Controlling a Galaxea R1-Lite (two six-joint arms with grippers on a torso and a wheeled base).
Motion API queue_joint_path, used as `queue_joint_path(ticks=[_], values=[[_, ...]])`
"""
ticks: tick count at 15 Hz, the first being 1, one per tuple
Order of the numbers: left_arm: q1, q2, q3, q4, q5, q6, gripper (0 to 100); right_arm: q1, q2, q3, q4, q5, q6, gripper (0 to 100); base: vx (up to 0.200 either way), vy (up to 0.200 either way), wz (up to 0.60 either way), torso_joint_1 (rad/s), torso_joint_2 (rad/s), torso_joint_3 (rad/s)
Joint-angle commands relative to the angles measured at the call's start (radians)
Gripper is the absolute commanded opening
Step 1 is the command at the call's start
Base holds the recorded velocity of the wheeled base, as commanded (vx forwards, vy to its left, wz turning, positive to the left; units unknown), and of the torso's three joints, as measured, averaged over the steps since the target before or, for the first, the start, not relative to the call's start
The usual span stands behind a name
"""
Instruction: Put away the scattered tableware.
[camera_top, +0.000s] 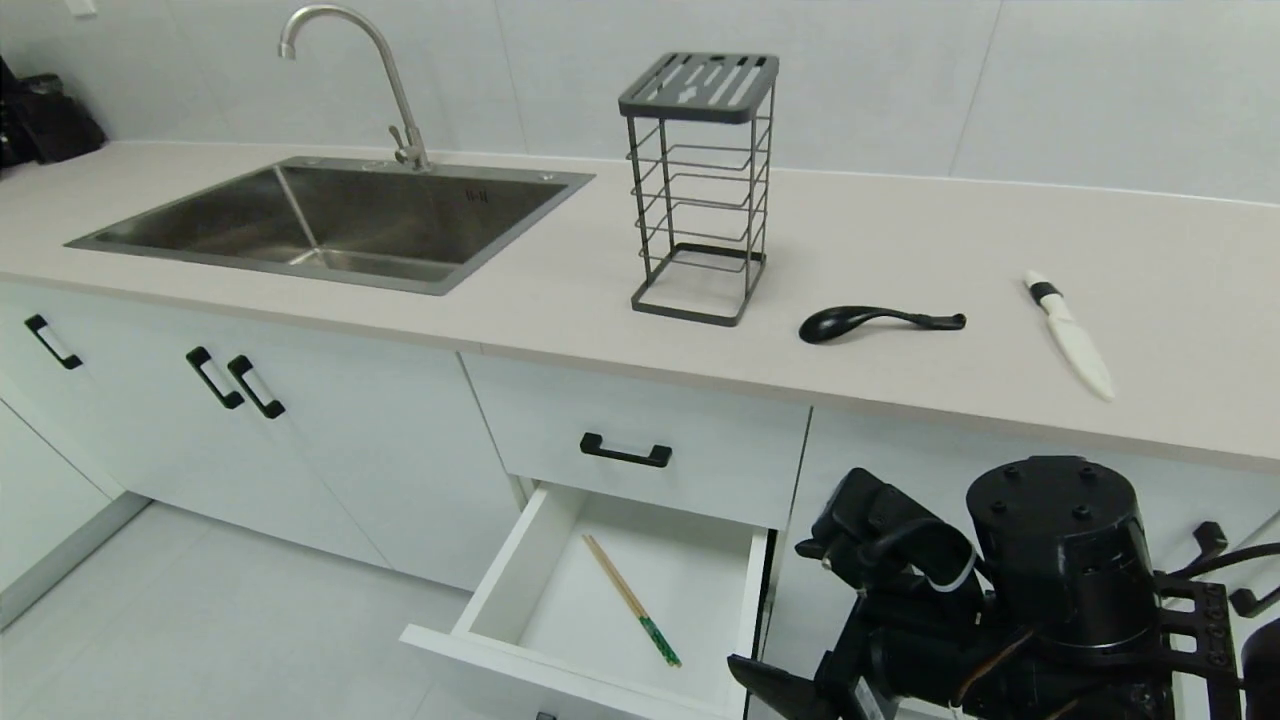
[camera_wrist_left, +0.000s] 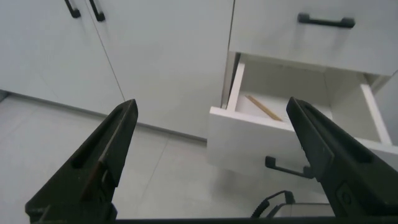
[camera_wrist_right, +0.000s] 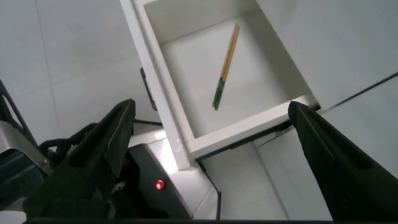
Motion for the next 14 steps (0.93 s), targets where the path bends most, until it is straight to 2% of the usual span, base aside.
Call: queue_joint_path(ticks=[1, 8, 12, 14], values=[[0.0, 0.0, 0.0, -0.001, 0.001, 0.0, 100, 0.0, 0.011, -0.005, -0.001, 0.0, 0.0, 100, 0.0, 0.0, 0.0, 0.168, -0.49, -0.207], [0.0, 0.0, 0.0, -0.001, 0.001, 0.0, 100, -0.001, 0.08, -0.095, 0.001, 0.014, -0.002, 100, 0.0, 0.0, 0.0, 0.337, -0.5, -0.235], [0.0, 0.0, 0.0, 0.001, 0.001, 0.0, 100, -0.005, 0.138, -0.148, -0.01, 0.052, -0.014, 100, 0.0, 0.0, 0.0, 0.277, -0.53, -0.255], [0.0, 0.0, 0.0, 0.001, 0.001, 0.0, 100, -0.006, 0.153, -0.161, -0.011, 0.114, -0.014, 100, 0.0, 0.0, 0.0, 0.295, -0.55, -0.266]])
